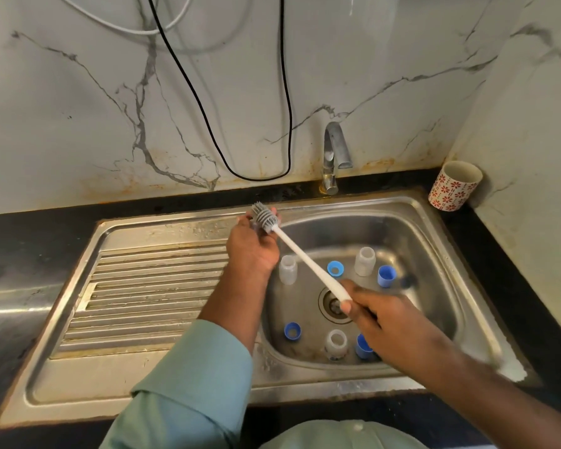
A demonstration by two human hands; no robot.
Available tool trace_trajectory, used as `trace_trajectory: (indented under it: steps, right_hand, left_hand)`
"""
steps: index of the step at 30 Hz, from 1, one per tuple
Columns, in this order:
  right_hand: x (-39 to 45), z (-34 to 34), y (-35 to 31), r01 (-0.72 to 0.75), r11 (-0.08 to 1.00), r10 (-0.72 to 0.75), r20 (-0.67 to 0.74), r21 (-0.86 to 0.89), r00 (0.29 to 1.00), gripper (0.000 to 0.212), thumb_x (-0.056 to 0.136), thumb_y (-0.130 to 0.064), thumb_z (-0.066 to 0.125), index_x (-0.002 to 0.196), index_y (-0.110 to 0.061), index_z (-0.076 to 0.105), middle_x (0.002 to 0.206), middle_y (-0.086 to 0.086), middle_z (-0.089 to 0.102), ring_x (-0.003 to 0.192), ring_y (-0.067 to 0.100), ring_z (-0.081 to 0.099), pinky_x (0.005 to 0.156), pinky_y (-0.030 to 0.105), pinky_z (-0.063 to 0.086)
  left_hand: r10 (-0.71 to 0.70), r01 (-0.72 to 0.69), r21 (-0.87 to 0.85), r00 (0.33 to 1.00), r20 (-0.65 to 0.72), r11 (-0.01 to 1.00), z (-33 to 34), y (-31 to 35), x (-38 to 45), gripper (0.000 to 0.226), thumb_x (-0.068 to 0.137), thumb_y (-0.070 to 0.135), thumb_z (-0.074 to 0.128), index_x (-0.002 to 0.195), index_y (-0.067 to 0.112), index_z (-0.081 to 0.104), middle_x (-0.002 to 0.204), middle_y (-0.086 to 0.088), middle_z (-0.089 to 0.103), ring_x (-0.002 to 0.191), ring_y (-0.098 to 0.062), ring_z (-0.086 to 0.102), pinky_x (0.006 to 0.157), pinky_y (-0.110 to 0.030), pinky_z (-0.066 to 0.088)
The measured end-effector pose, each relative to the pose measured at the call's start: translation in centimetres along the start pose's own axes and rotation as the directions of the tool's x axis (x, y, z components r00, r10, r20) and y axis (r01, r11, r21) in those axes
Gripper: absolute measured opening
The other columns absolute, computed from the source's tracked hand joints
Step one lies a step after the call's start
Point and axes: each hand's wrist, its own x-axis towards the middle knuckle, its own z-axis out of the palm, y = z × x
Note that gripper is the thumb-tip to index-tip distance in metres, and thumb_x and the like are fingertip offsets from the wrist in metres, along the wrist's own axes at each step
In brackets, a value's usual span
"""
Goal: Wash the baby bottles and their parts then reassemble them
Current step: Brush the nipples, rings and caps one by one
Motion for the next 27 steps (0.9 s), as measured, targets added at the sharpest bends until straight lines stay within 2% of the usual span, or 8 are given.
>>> trace_trajectory:
  steps: [2, 5, 7, 9, 13, 18, 25, 27]
  right_hand:
    - [-0.6, 0.0, -0.1, -0.016, 1.0, 0.016, 0.035, 0.022, 0.999, 0.036, 0.101, -0.037, 0.043, 0.136, -0.037, 0.05, 0.068, -0.006, 0.055, 0.053, 0.0, 0.053, 0.052, 0.015, 0.044]
    - [1.5, 0.5, -0.2, -0.035, 0.999, 0.035, -0.002, 0.005, 0.999, 0.034, 0.102, -0.036, 0.042, 0.135, -0.034, 0.051, 0.07, -0.002, 0.057, 0.05, 0.005, 0.047, 0.049, 0.019, 0.042]
    - [1.3, 0.6, -0.2, -0.026, 1.0, 0.026, 0.002, -0.007, 1.0, 0.035, 0.102, -0.037, 0.042, 0.136, -0.035, 0.05, 0.073, 0.001, 0.06, 0.053, 0.006, 0.05, 0.052, 0.021, 0.045]
    - [-0.2, 0.6, 0.0, -0.003, 1.0, 0.004, 0.025, -0.015, 1.0, 0.035, 0.101, -0.038, 0.043, 0.135, -0.038, 0.051, 0.067, -0.005, 0.055, 0.056, 0.006, 0.052, 0.054, 0.019, 0.045]
    - [0.6, 0.4, -0.6, -0.021, 0.999, 0.022, 0.019, -0.048, 1.0, 0.031, 0.102, -0.038, 0.041, 0.13, -0.033, 0.055, 0.065, -0.007, 0.049, 0.055, 0.006, 0.049, 0.054, 0.021, 0.044]
    - [-1.0, 0.2, -0.8, 0.005, 0.997, 0.0, 0.068, -0.078, 0.998, 0.028, 0.102, -0.037, 0.041, 0.126, -0.033, 0.055, 0.067, -0.005, 0.055, 0.059, 0.008, 0.056, 0.058, 0.022, 0.049]
    - [0.0, 1.1, -1.5, -0.013, 0.994, 0.013, -0.004, -0.112, 1.0, 0.037, 0.103, -0.04, 0.037, 0.138, -0.035, 0.046, 0.071, -0.008, 0.052, 0.06, 0.006, 0.054, 0.055, 0.017, 0.044]
    - [-0.1, 1.4, -1.9, -0.095, 0.993, 0.093, 0.037, 0.075, 0.995, 0.032, 0.102, -0.04, 0.039, 0.132, -0.036, 0.051, 0.07, -0.007, 0.054, 0.054, 0.005, 0.049, 0.05, 0.02, 0.042]
  left_hand:
    - [-0.003, 0.003, 0.007, 1.0, -0.023, 1.0, -0.2, 0.2, 0.1, 0.029, 0.108, 0.012, 0.03, 0.095, 0.005, 0.055, 0.091, -0.018, 0.061, 0.082, -0.027, 0.064, 0.106, -0.043, 0.047]
    - [0.006, -0.005, 0.122, 1.0, -0.006, 0.992, -0.2, -1.7, -0.3, 0.03, 0.108, 0.02, 0.035, 0.107, 0.001, 0.058, 0.089, -0.017, 0.064, 0.077, -0.024, 0.066, 0.093, -0.039, 0.054]
    - [-0.01, 0.01, 0.065, 1.0, -0.007, 0.998, -0.2, -1.2, 0.3, 0.034, 0.108, 0.026, 0.032, 0.113, 0.001, 0.055, 0.086, -0.017, 0.062, 0.071, -0.023, 0.065, 0.09, -0.037, 0.055]
    - [-0.041, 0.041, 0.018, 0.999, -0.017, 0.999, -0.3, -0.4, 1.0, 0.038, 0.109, 0.028, 0.027, 0.112, 0.001, 0.054, 0.085, -0.017, 0.06, 0.072, -0.022, 0.064, 0.094, -0.036, 0.052]
    - [-0.047, 0.052, 0.153, 0.998, -0.04, 0.987, -0.9, -2.1, 0.5, 0.036, 0.109, 0.023, 0.03, 0.114, 0.003, 0.059, 0.092, -0.013, 0.068, 0.075, -0.018, 0.068, 0.098, -0.038, 0.051]
    - [-0.04, 0.037, 0.096, 0.998, 0.038, 0.995, -0.5, 0.7, 1.3, 0.041, 0.107, 0.016, 0.022, 0.137, 0.01, 0.048, 0.138, -0.012, 0.055, 0.127, -0.027, 0.055, 0.112, -0.044, 0.038]
    - [0.0, -0.012, 0.093, 0.993, 0.118, 0.996, 0.7, 0.6, 1.6, 0.046, 0.109, 0.025, 0.017, 0.148, 0.015, 0.039, 0.153, -0.007, 0.043, 0.141, -0.025, 0.04, 0.118, -0.042, 0.027]
    - [0.017, -0.021, 0.024, 0.992, 0.126, 0.999, 0.8, 0.6, 1.5, 0.044, 0.109, 0.025, 0.019, 0.147, 0.015, 0.04, 0.152, -0.008, 0.044, 0.14, -0.025, 0.042, 0.117, -0.043, 0.03]
